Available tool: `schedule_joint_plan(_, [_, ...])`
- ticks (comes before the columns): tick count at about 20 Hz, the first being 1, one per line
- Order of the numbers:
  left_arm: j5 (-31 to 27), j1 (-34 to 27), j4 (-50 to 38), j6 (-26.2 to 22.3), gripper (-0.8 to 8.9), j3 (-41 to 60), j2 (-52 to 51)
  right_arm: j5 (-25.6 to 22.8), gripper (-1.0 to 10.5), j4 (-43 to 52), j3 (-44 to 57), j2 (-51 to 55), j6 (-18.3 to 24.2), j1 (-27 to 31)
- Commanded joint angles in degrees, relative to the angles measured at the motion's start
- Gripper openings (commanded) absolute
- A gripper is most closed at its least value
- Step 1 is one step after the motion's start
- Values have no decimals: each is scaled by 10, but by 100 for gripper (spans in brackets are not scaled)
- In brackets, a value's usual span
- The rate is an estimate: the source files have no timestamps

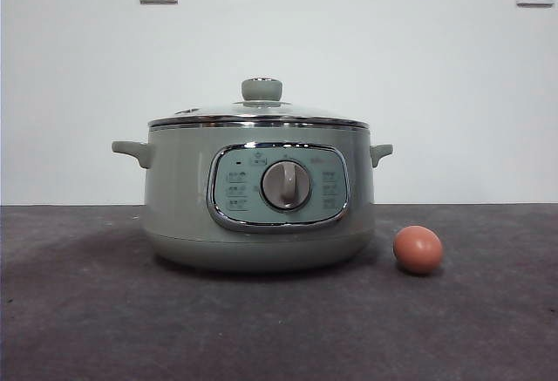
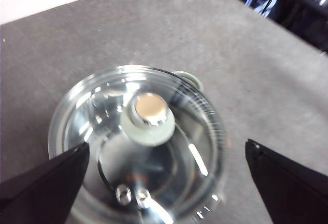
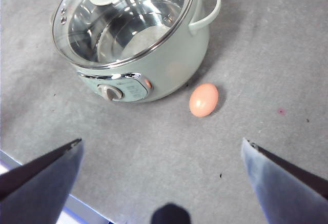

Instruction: Pick up the egg,open the lid,put the egg in the pot,close the lid

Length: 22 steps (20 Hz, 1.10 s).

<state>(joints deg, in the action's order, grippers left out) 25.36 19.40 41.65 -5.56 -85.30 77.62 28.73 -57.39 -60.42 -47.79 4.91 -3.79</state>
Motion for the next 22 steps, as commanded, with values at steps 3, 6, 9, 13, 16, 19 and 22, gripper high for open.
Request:
schedule_joint_plan(3, [-47, 50, -10, -45, 625, -82, 122, 3, 568, 4, -1, -4, -4, 0])
schedule_joint_plan(6, [-85, 73, -15, -67, 625, -116, 192, 3, 568, 4, -1, -4, -4, 0])
schedule_joint_plan(9, [-105, 82, -33, -69, 625, -120, 236, 3, 567, 4, -1, -5, -4, 0])
schedule_joint_plan(13, [-105, 83, -40, -69, 625, -120, 270, 2, 567, 4, -1, -5, -4, 0])
schedule_joint_plan(16, [-105, 83, -40, -66, 619, -120, 278, 2, 567, 6, -1, -5, -4, 0])
schedule_joint_plan(19, [-104, 83, -39, -66, 427, -120, 278, 2, 567, 8, -1, -7, -4, 0])
schedule_joint_plan(22, [-103, 83, -28, -65, 379, -120, 278, 2, 567, 9, -1, -13, -4, 0])
